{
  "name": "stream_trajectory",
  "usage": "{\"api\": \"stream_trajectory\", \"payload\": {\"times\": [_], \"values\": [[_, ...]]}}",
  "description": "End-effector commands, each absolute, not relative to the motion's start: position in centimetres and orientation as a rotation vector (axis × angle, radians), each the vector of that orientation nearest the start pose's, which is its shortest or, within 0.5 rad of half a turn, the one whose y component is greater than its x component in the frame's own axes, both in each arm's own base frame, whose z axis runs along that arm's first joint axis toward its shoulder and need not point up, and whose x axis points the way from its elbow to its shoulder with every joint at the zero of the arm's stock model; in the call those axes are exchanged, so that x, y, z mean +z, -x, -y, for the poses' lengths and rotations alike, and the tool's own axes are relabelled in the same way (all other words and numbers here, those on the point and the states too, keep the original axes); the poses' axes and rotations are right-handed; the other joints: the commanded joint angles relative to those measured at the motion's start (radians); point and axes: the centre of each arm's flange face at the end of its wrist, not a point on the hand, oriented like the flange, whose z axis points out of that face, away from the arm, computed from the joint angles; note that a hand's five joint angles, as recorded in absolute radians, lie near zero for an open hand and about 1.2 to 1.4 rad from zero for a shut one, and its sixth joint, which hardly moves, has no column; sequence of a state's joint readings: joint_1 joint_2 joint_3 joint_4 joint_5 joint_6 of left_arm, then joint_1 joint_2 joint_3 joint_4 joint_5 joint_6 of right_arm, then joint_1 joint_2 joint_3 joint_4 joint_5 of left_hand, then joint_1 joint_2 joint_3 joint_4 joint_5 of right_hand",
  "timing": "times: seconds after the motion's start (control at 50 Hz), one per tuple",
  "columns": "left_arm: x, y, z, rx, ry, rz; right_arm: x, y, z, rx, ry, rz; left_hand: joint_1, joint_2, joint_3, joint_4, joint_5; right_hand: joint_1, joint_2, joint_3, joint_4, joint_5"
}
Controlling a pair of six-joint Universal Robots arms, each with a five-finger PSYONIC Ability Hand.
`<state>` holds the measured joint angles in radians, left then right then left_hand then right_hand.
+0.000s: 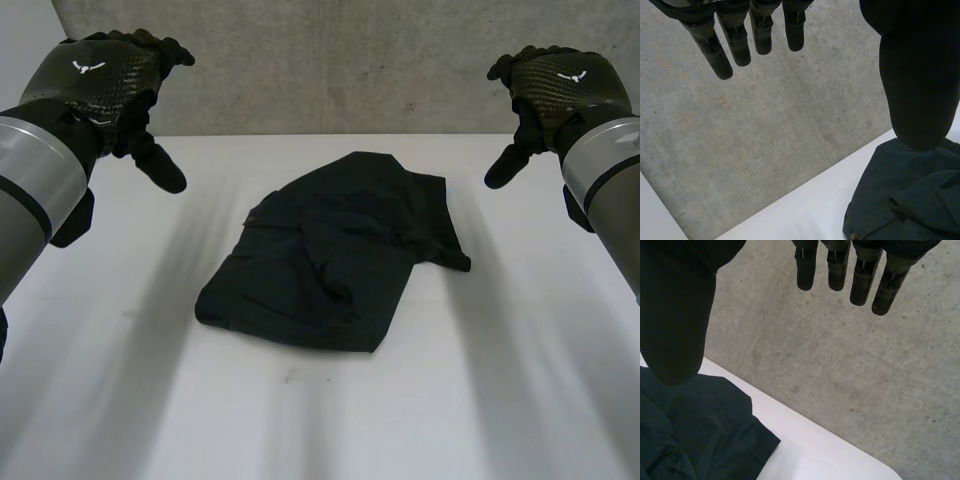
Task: Fold the shorts.
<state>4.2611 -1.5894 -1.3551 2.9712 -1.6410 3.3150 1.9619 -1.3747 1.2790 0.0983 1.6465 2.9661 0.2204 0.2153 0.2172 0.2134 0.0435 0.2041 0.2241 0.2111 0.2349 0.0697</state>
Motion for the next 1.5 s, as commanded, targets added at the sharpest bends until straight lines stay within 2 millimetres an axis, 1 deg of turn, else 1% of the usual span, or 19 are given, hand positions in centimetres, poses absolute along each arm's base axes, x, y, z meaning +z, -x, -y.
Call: {"api": "stream_trajectory", "payload": {"times": [0.02,0.14,0.32,0.4,0.54,0.68,0.74,0.78,0.86,0.9,0.92,1.0,1.04,1.08,1.16,1.24,1.3,1.4,1.5], "values": [[35.0,24.6,22.4,-2.353,-0.623,-2.22,32.1,-25.2,27.5,-2.101,0.607,-2.075,-0.03,-0.025,-0.027,-0.023,-0.028,-0.03,-0.05,-0.037,-0.06,-0.07],[31.5,24.5,22.8,-2.279,-0.637,-2.274,28.5,-25.9,26.4,-1.927,0.859,-2.057,-0.027,-0.022,-0.024,-0.02,-0.025,-0.03,-0.05,-0.037,-0.06,-0.07],[19.5,25.2,23.3,-2.015,-0.943,-2.416,21.5,-23.3,25.9,-1.728,0.945,-2.137,-0.004,0.001,-0.001,0.003,-0.002,-0.03,-0.05,-0.037,-0.06,-0.07],[16.4,25.2,24.3,-1.946,-1.021,-2.401,19.9,-22.9,25.4,-1.725,0.944,-2.142,0.057,0.062,0.06,0.064,0.06,-0.03,-0.05,-0.037,-0.06,-0.07],[13.5,25.1,27.1,-1.877,-1.027,-2.404,18.7,-22.7,25.2,-1.723,0.945,-2.149,0.31,0.315,0.313,0.317,0.312,-0.03,-0.05,-0.037,-0.06,-0.07],[12.1,25.7,28.3,-1.856,-1.043,-2.41,17.8,-22.7,25.3,-1.7,0.947,-2.172,0.322,0.327,0.325,0.329,0.324,-0.03,-0.05,-0.037,-0.06,-0.07],[11.3,25.9,28.8,-1.835,-1.046,-2.418,17.7,-22.7,25.3,-1.701,0.952,-2.174,0.769,0.774,0.773,0.776,0.772,-0.03,-0.05,-0.037,-0.06,-0.07],[11.5,26.1,29.3,-1.853,-1.032,-2.397,17.6,-22.7,25.2,-1.695,0.952,-2.178,1.174,1.179,1.177,1.181,1.176,-0.03,-0.05,-0.037,-0.06,-0.07],[13.2,25.4,31.2,-1.921,-0.908,-2.289,17.5,-22.6,25.0,-1.687,0.952,-2.183,1.176,1.181,1.179,1.183,1.178,-0.03,-0.05,-0.037,-0.06,-0.07],[15.5,24.4,32.7,-1.996,-0.767,-2.185,17.4,-22.7,25.0,-1.685,0.954,-2.183,1.176,1.181,1.179,1.183,1.178,-0.03,-0.05,-0.037,-0.06,-0.07],[18.5,22.5,34.5,-2.069,-0.597,-2.053,17.4,-22.7,25.0,-1.686,0.956,-2.182,1.176,1.181,1.179,1.183,1.178,-0.03,-0.05,-0.037,-0.06,-0.07],[25.8,16.9,38.0,-2.222,-0.252,-1.712,17.4,-22.7,24.9,-1.685,0.963,-2.178,1.176,1.181,1.179,1.183,1.178,-0.03,-0.05,-0.037,-0.06,-0.07],[28.3,15.5,38.8,-2.276,-0.188,-1.598,17.4,-22.8,24.8,-1.685,0.97,-2.175,1.176,1.181,1.179,1.183,1.178,-0.03,-0.05,-0.037,-0.06,-0.07],[31.4,15.2,39.3,-2.357,-0.15,-1.47,17.4,-22.9,24.8,-1.686,0.976,-2.174,1.176,1.181,1.179,1.183,1.178,-0.03,-0.05,-0.037,-0.06,-0.07],[33.7,16.5,39.3,-2.454,-0.193,-1.399,17.3,-22.9,24.7,-1.68,0.979,-2.176,1.176,1.181,1.179,1.183,1.178,-0.03,-0.05,-0.037,-0.06,-0.07],[34.0,20.1,38.1,-2.567,-0.33,-1.399,17.1,-22.9,24.5,-1.668,0.979,-2.182,1.176,1.181,1.179,1.183,1.178,-0.03,-0.05,-0.037,-0.06,-0.07],[32.7,23.0,37.2,-2.628,-0.449,-1.453,17.1,-22.9,24.5,-1.668,0.979,-2.183,1.176,1.181,1.179,1.183,1.178,-0.03,-0.05,-0.037,-0.06,-0.07],[28.4,30.8,32.4,-2.766,-0.864,-1.64,17.0,-22.8,24.4,-1.666,0.979,-2.184,1.176,1.181,1.179,1.183,1.178,-0.03,-0.05,-0.037,-0.06,-0.07],[23.3,35.3,27.2,-2.713,-1.29,-1.84,16.9,-22.8,24.4,-1.666,0.977,-2.188,1.156,1.161,1.159,1.163,1.158,-0.03,-0.05,-0.037,-0.06,-0.07]]}}
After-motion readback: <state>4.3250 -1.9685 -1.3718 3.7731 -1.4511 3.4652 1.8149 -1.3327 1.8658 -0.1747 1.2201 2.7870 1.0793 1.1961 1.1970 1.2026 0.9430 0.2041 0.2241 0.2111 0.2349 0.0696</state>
